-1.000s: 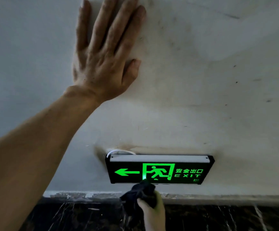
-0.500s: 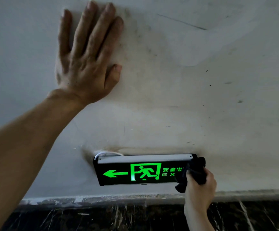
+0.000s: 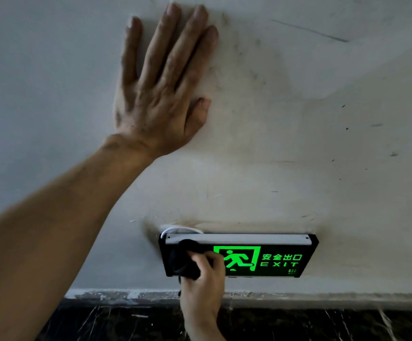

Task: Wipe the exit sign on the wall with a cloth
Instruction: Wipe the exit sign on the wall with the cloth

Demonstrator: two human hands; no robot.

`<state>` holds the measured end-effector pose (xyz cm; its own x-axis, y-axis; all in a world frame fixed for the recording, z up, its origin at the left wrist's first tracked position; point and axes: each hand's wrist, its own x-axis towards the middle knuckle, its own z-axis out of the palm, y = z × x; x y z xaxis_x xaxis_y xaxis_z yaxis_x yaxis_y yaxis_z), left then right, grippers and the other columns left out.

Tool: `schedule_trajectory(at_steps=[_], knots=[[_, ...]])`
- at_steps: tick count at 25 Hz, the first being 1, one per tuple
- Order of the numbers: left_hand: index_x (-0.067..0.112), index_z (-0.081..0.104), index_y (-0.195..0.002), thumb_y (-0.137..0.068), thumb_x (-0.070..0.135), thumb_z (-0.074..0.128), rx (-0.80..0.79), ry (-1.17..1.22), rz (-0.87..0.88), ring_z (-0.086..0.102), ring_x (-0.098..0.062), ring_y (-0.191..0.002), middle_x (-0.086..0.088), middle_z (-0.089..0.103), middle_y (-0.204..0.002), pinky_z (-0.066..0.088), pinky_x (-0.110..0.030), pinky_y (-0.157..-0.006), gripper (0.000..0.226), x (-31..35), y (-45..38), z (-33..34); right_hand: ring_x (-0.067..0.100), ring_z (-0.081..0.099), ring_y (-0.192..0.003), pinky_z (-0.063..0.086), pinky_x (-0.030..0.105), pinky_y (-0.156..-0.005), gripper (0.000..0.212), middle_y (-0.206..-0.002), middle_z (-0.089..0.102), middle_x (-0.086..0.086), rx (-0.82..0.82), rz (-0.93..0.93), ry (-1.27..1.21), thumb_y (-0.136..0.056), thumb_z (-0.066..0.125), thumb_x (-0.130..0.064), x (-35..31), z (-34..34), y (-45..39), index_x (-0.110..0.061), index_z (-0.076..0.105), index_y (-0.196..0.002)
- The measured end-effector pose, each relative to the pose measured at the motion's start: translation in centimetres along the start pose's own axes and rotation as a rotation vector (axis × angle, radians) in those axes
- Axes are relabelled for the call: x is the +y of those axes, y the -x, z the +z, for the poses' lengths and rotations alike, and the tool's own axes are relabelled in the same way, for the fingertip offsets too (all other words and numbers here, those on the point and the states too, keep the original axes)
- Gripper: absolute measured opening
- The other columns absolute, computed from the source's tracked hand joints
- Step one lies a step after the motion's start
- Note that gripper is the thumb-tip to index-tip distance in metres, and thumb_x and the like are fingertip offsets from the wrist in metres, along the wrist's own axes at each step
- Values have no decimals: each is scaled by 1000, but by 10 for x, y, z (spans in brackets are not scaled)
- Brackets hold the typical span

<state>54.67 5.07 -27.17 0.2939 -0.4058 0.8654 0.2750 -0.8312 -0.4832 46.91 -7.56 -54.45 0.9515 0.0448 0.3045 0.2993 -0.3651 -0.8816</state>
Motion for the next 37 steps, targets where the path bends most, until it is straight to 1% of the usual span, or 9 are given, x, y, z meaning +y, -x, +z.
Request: schedule_trajectory(at_steps=[3, 6, 12, 15, 20, 25, 29, 34, 37], knots=[[5, 40, -147, -97, 39, 39, 7, 1, -4, 36, -38, -138, -19, 46, -149, 27, -64, -111, 61, -1, 0, 0, 20, 59, -79, 53, 23, -64, 47, -92, 59, 0, -76, -82, 46, -50, 84, -1, -15, 21, 10, -30, 75, -86], [5, 40, -147, -97, 40, 38, 2, 19, -5, 36, -38, -138, -18, 46, -149, 26, -64, -111, 61, 0, -1, 0, 18, 55, -82, 54, 26, -66, 44, -95, 58, -1, -103, -93, 53, -54, 83, -1, -15, 32, 16, -28, 74, -87], [5, 42, -146, -97, 40, 38, 0, 18, -14, 38, -38, -138, -18, 47, -148, 26, -63, -111, 60, 1, -1, -1, 30, 56, -81, 49, 31, -69, 36, -86, 52, 4, -120, 80, 69, -57, 74, 10, 9, 40, 30, -20, 76, -78], [5, 43, -146, -97, 41, 39, -10, 23, -19, 38, -38, -137, -17, 48, -148, 25, -63, -111, 60, -1, -2, -2, 29, 55, -81, 52, 36, -67, 36, -86, 47, 0, -117, 121, 66, -60, 72, 12, 14, 45, 31, -20, 75, -77], [5, 43, -146, -98, 40, 40, -29, 17, -19, 38, -39, -137, -18, 47, -148, 26, -64, -110, 60, 1, -1, -4, 29, 57, -82, 54, 42, -71, 29, -90, 51, 4, -113, 261, -1, -62, 71, 11, 30, 30, 23, -15, 75, -75], [5, 40, -147, -98, 39, 41, -16, -2, -24, 35, -39, -138, -19, 46, -149, 26, -65, -110, 60, 0, -1, -4, 28, 57, -81, 48, 33, -73, 31, -93, 50, 5, 13, 397, -42, -64, 69, 13, 55, -16, 1, -15, 74, -75], [5, 36, -148, -97, 38, 42, -3, -18, -9, 34, -40, -137, -21, 45, -149, 27, -66, -109, 61, 1, -1, -3, 18, 51, -71, 39, 20, -64, 39, -92, 46, 1, 79, 445, -20, -66, 67, 12, 76, -63, -22, -26, 67, -74], [6, 34, -151, -97, 37, 41, 21, -25, -3, 30, -39, -139, -20, 42, -151, 25, -65, -110, 62, -1, 2, 0, 29, 55, -79, 45, 34, -76, 33, -102, 54, 11, 231, 633, -25, -70, 71, 5, 104, -105, -47, -23, 62, -86], [6, 33, -151, -98, 38, 38, 38, -37, 11, 31, -39, -140, -19, 40, -151, 24, -64, -111, 63, -1, 2, 2, 36, 59, -100, 48, 44, -91, 33, -110, 62, 21, 418, 867, -351, -77, 70, 5, 111, -111, -61, -12, 59, -103]])
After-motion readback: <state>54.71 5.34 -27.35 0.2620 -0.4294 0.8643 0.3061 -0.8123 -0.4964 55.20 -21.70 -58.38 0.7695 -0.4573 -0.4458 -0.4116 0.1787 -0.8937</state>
